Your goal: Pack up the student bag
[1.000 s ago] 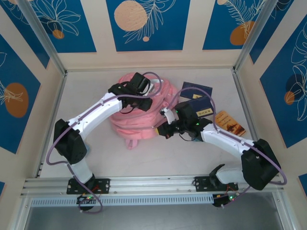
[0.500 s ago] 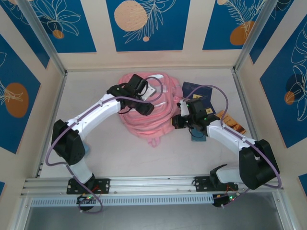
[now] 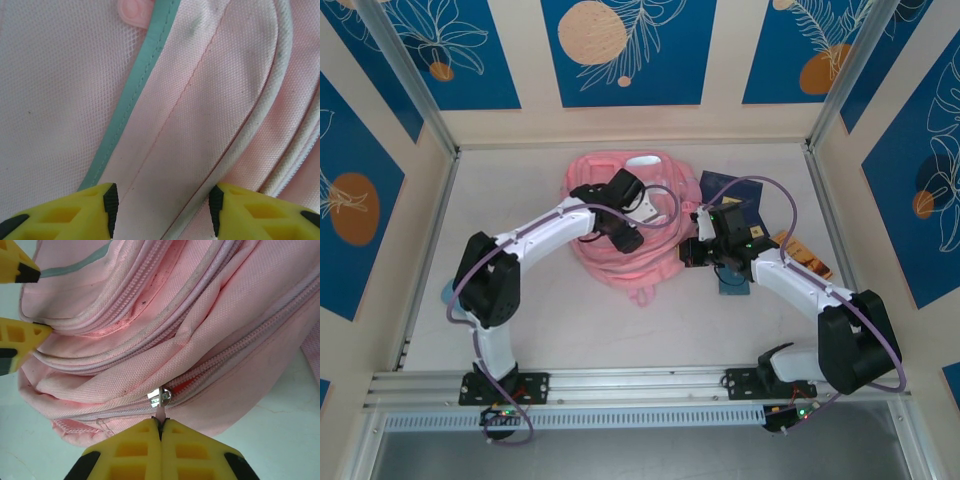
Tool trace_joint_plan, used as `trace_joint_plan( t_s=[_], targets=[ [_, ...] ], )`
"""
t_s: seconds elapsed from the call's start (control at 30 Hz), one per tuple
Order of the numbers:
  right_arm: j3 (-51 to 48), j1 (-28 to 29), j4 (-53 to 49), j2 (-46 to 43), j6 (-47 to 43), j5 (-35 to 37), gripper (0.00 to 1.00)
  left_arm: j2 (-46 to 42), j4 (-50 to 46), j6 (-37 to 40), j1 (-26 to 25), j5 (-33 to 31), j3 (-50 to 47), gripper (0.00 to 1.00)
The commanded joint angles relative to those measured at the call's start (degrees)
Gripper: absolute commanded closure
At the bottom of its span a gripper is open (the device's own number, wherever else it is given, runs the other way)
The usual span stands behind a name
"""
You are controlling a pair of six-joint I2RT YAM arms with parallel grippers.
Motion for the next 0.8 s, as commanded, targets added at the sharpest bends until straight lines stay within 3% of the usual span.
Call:
trace_joint_plan(
  t_s=[0.0,0.3,0.77],
  targets=[
    [1.82,-0.52,0.3,-0.13,0.61,-0.53,1.0,2.27,0.0,0.98,-0.19,-1.5,0.26,0.49],
    [0.87,-0.63,0.2,-1.08,0.47,-0.67,1.0,2.53,-0.79,4.4,-0.05,3.99,-0.83,0.42],
    [-0.36,-0.93,0.16,-2.67,0.7,-0.59,1.0,2.93,-6.9,10.54,3.08,4.08,0.44,0.42]
  ],
)
